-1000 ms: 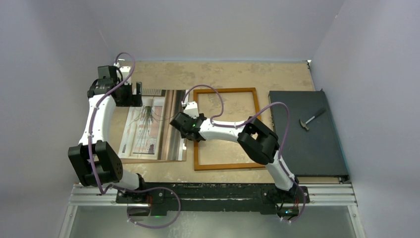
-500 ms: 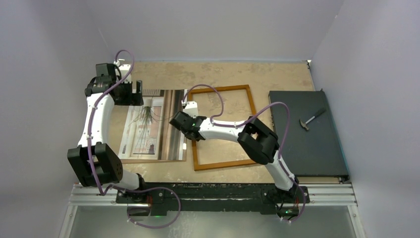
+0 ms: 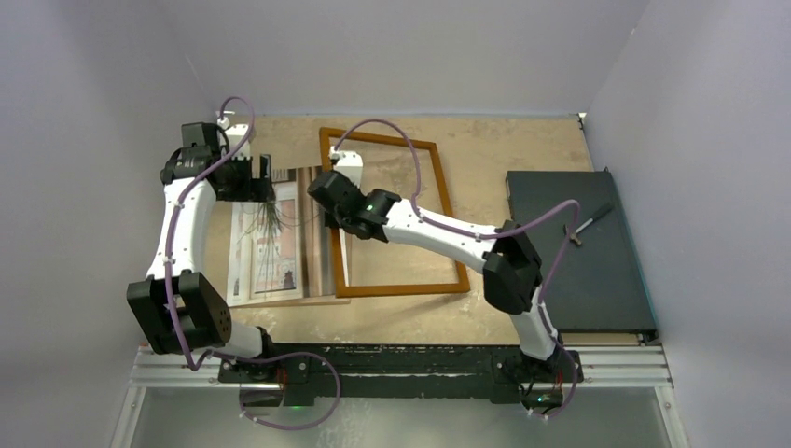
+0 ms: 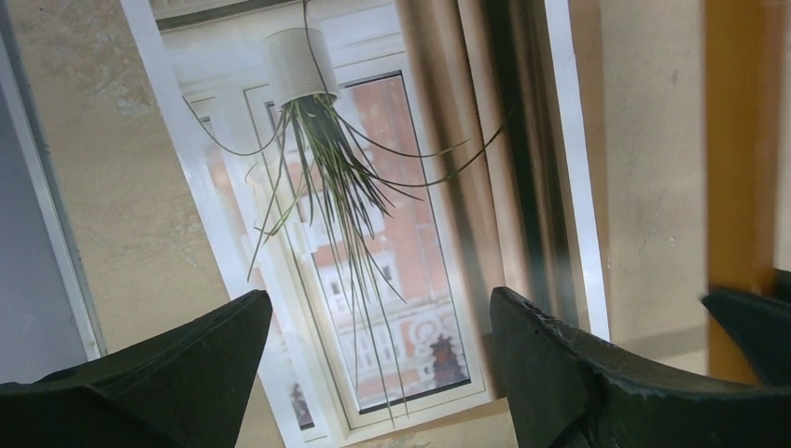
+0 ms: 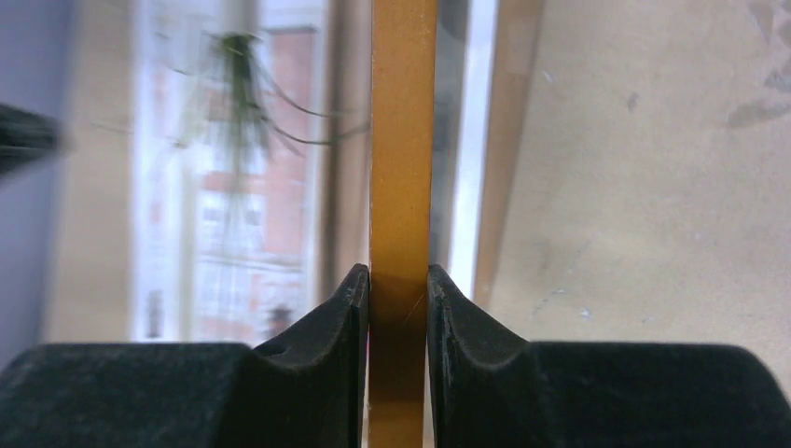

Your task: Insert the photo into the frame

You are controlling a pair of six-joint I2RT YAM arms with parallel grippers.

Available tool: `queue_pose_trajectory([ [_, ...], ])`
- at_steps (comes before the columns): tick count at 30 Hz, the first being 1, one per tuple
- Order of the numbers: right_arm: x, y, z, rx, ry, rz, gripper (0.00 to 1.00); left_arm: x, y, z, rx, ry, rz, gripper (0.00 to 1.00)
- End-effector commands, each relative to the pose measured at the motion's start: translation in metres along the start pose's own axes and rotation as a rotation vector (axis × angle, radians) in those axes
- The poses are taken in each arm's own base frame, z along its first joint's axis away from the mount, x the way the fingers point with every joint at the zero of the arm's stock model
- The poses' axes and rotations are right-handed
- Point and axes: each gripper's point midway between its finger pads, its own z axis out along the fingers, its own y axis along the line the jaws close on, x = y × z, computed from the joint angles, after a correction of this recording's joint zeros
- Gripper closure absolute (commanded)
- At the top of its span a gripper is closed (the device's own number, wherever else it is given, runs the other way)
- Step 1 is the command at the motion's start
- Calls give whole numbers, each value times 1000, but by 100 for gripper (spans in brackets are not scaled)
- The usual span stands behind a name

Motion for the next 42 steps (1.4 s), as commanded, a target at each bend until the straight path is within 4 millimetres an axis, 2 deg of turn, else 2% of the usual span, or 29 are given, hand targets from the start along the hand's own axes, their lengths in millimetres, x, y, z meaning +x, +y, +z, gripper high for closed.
queue_pose_trajectory([
  [1,-88,33,-75,-170,-139,125,100,1,-8,2,55,-2,-23,14],
  [4,-109,49,-98,-264,-152,169,100,6,-15,5,91,11,-38,14],
  [10,-134,84,-141,-510,-133,245,100,3,-29,8,169,-18,-80,14],
  [13,-150,96,-167,-617,-140,300,100,0,-37,11,210,-47,-106,13],
  [18,-179,106,-212,-814,-177,411,100,-1,-61,19,348,-104,-179,10],
  [20,-189,106,-229,-890,-193,463,100,-1,-74,22,423,-117,-210,2],
  [22,-201,103,-244,-959,-207,521,100,0,-89,29,469,-102,-226,0],
  [29,-219,90,-272,-1149,-211,657,100,3,-135,48,522,-126,-197,0],
  [31,-223,90,-278,-1182,-214,677,100,2,-140,51,541,-136,-218,0],
  [32,-226,91,-282,-1206,-216,684,100,4,-149,53,562,-129,-216,0],
  [36,-231,96,-289,-1267,-210,706,100,4,-160,60,610,-113,-248,0],
  [42,-230,99,-287,-1327,-186,746,100,8,-167,71,623,-111,-257,0],
])
